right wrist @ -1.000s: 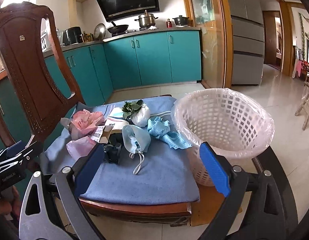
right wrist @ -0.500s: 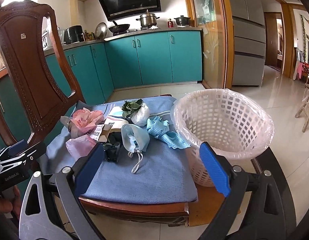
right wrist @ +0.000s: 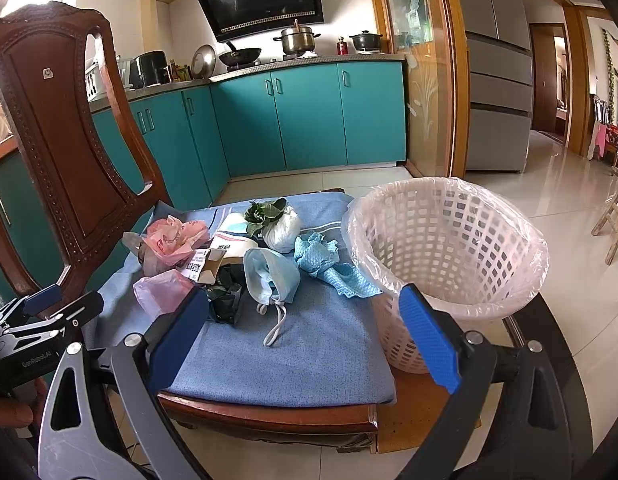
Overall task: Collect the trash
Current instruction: 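Bring both open grippers back over the remaining trash on the cushion, then close the left gripper on the pink plastic bag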
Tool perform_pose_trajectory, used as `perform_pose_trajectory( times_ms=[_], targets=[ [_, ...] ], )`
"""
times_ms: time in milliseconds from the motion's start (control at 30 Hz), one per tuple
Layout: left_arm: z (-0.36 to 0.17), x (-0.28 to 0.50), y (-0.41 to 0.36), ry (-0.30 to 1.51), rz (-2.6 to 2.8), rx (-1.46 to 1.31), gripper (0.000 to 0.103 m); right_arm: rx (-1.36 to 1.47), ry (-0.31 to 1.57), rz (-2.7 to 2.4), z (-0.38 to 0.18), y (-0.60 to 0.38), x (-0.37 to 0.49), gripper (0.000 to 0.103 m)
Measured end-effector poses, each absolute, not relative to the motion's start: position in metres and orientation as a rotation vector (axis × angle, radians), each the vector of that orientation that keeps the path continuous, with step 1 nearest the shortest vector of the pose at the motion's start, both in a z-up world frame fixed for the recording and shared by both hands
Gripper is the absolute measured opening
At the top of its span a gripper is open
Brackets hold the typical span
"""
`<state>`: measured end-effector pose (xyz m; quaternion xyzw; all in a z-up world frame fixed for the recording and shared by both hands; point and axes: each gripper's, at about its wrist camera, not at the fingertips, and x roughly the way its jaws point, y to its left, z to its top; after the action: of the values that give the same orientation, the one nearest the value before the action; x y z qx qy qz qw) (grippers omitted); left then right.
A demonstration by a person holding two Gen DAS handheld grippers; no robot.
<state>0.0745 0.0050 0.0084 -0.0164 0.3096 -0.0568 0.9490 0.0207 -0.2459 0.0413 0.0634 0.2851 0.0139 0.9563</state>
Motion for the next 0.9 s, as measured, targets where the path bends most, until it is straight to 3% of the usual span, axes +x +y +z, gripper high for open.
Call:
perform_pose_trajectory(
  times_ms=[567, 667, 900],
  targets=[
    [-0.035, 0.171, -0.009, 0.821, -0.136, 0.004, 0.096, 0.124, 0.588, 0.038, 0.042, -0.244, 0.021, 0.094],
    [-0.051, 0.188, -0.008, 0.896, -0.170, -0.042, 0.078, 0.120, 0.590, 0.043, 0.041, -0.242, 0.021, 0.094],
    [-0.035, 0.165, -0.011, 0.855, -0.219, -0.044, 0.055, 0.066, 0.621, 0.093, 0.033, -0.224, 0.027, 0.094]
  ],
)
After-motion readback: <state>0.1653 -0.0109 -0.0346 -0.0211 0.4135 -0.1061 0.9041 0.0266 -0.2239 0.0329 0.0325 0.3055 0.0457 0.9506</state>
